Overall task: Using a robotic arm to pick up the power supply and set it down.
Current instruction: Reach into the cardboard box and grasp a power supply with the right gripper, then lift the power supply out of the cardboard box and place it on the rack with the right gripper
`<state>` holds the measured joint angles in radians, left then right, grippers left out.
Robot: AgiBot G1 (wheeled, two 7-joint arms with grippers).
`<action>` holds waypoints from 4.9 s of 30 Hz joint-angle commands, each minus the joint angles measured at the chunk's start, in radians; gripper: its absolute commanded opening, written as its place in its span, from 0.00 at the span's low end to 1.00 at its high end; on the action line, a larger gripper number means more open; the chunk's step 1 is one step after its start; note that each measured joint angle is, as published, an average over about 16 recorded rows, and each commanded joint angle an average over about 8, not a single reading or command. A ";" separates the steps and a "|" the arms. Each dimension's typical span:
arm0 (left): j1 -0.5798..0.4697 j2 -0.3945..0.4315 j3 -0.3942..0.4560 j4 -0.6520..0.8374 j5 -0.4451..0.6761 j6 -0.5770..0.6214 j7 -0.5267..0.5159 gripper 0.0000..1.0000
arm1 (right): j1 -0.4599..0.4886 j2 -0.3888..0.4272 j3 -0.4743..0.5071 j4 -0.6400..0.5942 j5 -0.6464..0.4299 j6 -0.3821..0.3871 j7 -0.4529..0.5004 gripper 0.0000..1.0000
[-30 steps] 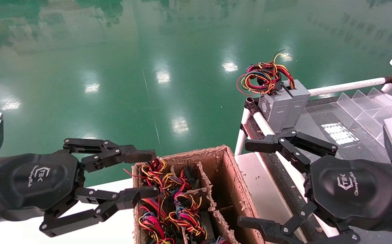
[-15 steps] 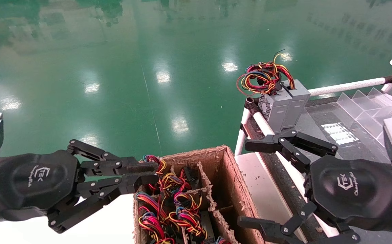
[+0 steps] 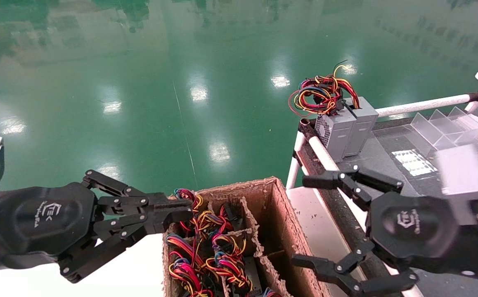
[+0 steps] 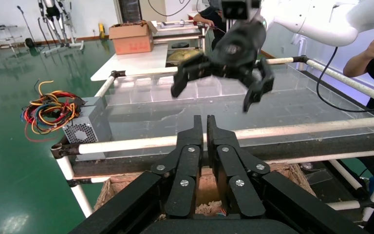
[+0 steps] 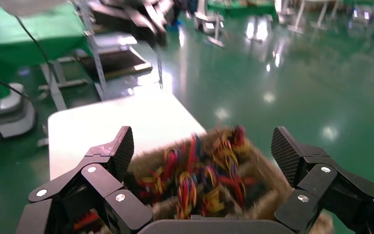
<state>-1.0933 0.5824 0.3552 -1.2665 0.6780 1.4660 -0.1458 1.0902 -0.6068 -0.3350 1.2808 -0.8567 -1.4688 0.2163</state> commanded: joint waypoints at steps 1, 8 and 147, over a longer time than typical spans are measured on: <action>0.000 0.000 0.000 0.000 0.000 0.000 0.000 1.00 | -0.001 0.003 -0.011 -0.001 -0.029 0.016 0.009 1.00; 0.000 0.000 0.000 0.000 0.000 0.000 0.000 1.00 | 0.058 -0.016 -0.115 0.036 -0.185 -0.064 0.040 1.00; 0.000 0.000 0.001 0.000 -0.001 -0.001 0.001 1.00 | 0.045 -0.134 -0.250 0.035 -0.377 0.035 0.010 0.00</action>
<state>-1.0934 0.5820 0.3559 -1.2661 0.6773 1.4655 -0.1452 1.1356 -0.7411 -0.5853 1.3155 -1.2340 -1.4341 0.2262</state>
